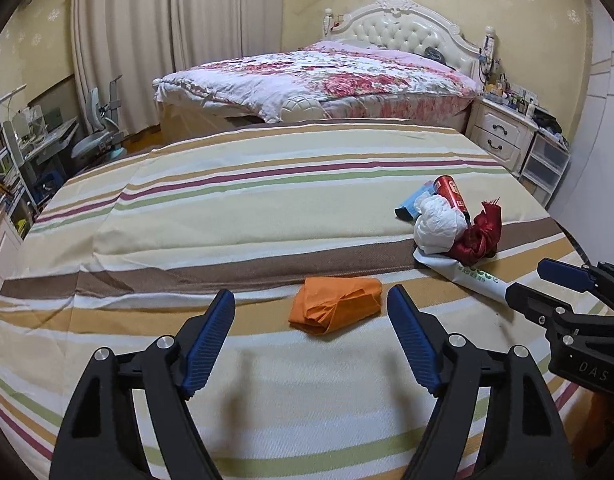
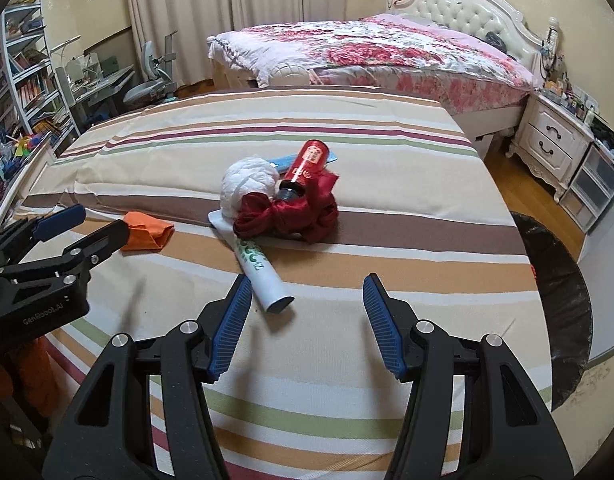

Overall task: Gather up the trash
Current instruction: 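Grasp the white toothpaste tube with the right tool while the left tool grasps the orange cloth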

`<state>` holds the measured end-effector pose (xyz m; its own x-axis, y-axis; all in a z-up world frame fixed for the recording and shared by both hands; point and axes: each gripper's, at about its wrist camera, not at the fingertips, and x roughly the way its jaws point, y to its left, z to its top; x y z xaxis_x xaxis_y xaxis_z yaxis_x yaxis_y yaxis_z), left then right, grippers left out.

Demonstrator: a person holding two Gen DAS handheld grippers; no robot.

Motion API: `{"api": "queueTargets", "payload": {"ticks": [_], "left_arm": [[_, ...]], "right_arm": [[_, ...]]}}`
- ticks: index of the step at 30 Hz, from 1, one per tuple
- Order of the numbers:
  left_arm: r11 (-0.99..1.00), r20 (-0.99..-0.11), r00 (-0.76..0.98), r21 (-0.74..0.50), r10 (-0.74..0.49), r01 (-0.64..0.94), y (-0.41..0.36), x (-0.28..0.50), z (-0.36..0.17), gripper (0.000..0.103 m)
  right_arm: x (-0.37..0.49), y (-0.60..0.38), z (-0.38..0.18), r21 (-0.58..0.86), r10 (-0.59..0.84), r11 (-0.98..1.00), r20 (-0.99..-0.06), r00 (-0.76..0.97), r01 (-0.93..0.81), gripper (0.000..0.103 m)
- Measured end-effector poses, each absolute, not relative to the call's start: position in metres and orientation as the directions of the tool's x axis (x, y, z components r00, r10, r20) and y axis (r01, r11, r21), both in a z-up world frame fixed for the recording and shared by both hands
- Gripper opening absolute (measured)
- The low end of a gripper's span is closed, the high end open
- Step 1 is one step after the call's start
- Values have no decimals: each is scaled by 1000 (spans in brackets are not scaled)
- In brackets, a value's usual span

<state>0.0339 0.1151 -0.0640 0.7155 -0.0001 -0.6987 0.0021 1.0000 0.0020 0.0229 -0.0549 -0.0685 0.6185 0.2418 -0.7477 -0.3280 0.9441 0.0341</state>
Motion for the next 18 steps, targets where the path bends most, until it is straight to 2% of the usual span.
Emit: {"api": "queueTargets", "payload": {"ticks": [5, 6, 8, 9, 10, 12, 18], "left_arm": [[999, -754, 657, 0, -26, 40, 113, 49, -77, 75], [999, -757, 652, -5, -28, 38, 114, 49, -78, 71], [999, -769, 638, -13, -33, 37, 116, 49, -81, 51], [999, -769, 639, -9, -30, 35, 116, 47, -82, 49], [999, -765, 643, -7, -29, 37, 116, 46, -82, 42], [999, -762, 646, -3, -28, 40, 115, 43, -82, 39], [999, -749, 662, -6, -28, 35, 116, 37, -80, 31]], "right_arm": [[23, -40, -73, 21, 256, 929, -754, 605, -368, 52], [23, -38, -75, 17, 256, 928, -757, 601, -373, 47], [25, -34, -79, 15, 256, 924, -768, 587, -383, 38], [26, -33, -81, 15, 256, 923, -772, 582, -385, 32], [25, -33, -82, 9, 252, 923, -770, 586, -385, 30], [23, -33, -82, 3, 250, 922, -767, 592, -386, 24], [17, -36, -82, 15, 257, 923, -766, 590, -384, 19]]}}
